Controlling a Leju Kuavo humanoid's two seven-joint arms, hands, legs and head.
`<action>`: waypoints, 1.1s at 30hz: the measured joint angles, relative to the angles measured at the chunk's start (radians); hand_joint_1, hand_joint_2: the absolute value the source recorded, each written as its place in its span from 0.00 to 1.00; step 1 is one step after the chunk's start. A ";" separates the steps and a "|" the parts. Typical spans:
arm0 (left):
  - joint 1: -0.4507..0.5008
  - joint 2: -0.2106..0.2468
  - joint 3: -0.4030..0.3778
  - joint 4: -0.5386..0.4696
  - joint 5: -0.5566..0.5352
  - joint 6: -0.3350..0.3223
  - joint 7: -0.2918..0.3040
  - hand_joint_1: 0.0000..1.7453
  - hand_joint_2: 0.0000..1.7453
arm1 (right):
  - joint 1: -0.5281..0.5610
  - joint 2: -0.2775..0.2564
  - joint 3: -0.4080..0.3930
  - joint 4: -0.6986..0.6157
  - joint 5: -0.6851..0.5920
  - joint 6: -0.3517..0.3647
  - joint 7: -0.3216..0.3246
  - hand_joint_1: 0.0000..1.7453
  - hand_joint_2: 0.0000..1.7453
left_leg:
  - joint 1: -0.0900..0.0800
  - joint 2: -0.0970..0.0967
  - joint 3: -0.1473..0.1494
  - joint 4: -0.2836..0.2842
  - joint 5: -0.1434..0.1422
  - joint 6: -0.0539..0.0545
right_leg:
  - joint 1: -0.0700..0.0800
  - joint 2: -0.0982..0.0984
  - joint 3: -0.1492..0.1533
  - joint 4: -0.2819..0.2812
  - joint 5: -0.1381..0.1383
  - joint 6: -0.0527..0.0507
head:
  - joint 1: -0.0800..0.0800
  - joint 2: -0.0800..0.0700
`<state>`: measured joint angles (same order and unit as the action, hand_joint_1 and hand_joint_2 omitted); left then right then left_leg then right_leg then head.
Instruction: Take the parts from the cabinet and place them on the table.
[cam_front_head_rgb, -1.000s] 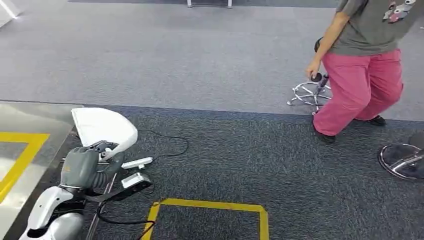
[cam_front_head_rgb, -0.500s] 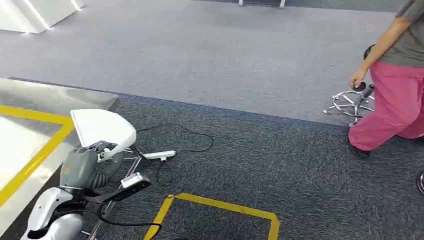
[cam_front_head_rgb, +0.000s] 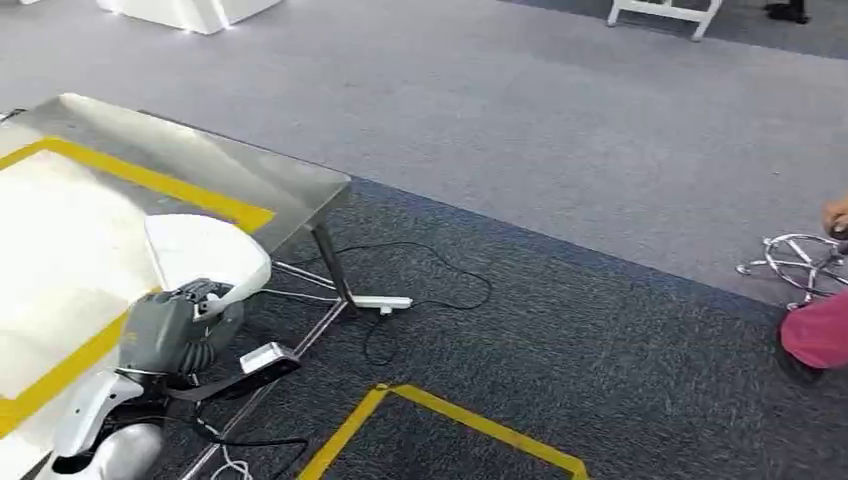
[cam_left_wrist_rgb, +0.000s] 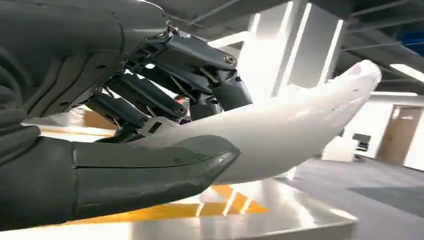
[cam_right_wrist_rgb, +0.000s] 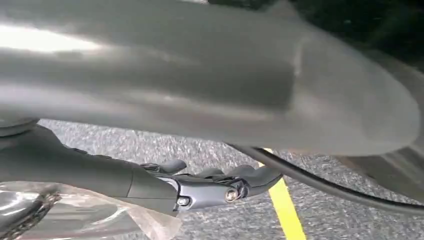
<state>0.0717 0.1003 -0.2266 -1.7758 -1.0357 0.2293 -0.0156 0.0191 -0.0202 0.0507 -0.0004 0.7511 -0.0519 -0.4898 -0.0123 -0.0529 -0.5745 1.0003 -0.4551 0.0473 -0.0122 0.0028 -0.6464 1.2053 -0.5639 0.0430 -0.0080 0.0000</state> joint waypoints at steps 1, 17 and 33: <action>0.000 0.000 0.000 0.000 0.000 0.000 0.000 1.00 1.00 | 0.000 -0.001 -0.001 0.000 0.000 0.000 0.000 0.00 0.00 | 0.001 -0.014 0.003 0.001 -0.002 -0.003 | -0.001 0.014 0.037 -0.090 0.050 -0.003 | 0.000 0.000; 0.011 0.020 0.020 0.013 0.013 0.008 -0.029 1.00 1.00 | -0.010 0.023 -0.017 0.001 0.010 0.003 0.017 0.00 0.00 | 0.019 0.103 -0.034 0.052 0.019 -0.062 | -0.006 -0.080 0.129 -0.210 0.041 -0.028 | -0.010 0.000; 0.009 0.023 0.023 0.030 -0.006 0.016 -0.040 1.00 1.00 | -0.015 0.024 -0.044 0.000 0.035 0.005 0.021 0.00 0.00 | 0.002 -0.037 -0.002 0.012 -0.013 -0.014 | -0.005 0.081 0.066 -0.172 0.067 -0.011 | 0.003 0.000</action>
<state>0.0809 0.1228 -0.2041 -1.7456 -1.0418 0.2457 -0.0553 0.0042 0.0038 0.0069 0.0000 0.7858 -0.0473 -0.4685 -0.0103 -0.0896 -0.5760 1.0119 -0.4686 0.0328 -0.0172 0.0836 -0.5809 1.0336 -0.4966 0.0319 -0.0046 0.0000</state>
